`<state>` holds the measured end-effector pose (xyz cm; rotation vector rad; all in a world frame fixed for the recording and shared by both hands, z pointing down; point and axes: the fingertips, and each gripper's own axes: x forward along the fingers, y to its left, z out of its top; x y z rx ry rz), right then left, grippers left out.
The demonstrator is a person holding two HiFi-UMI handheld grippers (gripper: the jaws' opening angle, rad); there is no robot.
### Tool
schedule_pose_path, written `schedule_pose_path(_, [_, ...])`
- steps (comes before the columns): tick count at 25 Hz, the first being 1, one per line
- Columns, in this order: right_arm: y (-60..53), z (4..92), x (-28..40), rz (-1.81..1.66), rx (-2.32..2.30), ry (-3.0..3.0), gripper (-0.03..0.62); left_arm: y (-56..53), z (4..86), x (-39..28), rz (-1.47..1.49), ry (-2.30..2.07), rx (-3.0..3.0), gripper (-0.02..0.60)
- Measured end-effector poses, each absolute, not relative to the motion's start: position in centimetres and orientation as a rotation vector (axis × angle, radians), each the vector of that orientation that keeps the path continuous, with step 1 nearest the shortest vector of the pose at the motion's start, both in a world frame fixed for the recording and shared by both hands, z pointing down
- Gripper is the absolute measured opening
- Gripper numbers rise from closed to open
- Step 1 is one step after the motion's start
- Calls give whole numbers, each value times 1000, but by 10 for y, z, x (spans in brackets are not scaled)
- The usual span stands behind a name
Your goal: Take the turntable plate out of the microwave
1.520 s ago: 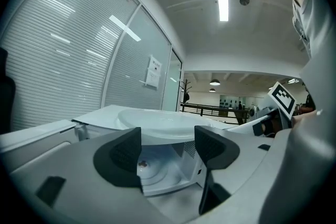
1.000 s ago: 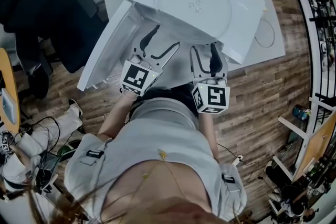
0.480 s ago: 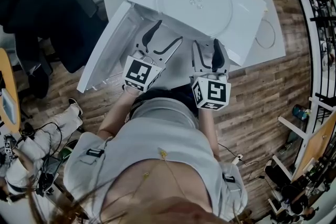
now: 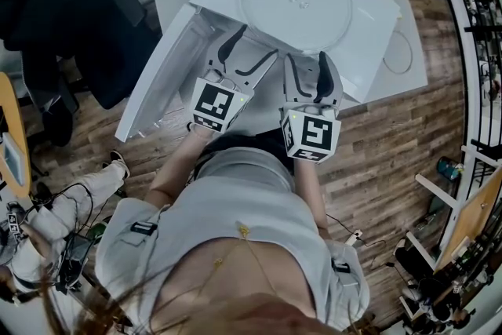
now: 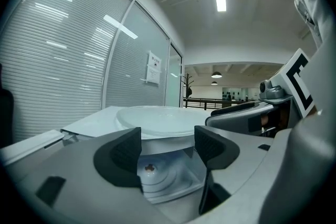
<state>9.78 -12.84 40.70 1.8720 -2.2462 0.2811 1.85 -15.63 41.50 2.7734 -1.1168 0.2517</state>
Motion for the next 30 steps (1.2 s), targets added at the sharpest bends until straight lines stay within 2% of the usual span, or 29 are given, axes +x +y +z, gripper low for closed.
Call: schedule_pose_path(30, [-130,417,100,362,1883,-2237,261,-170,415,29,272,-1217,2717,316])
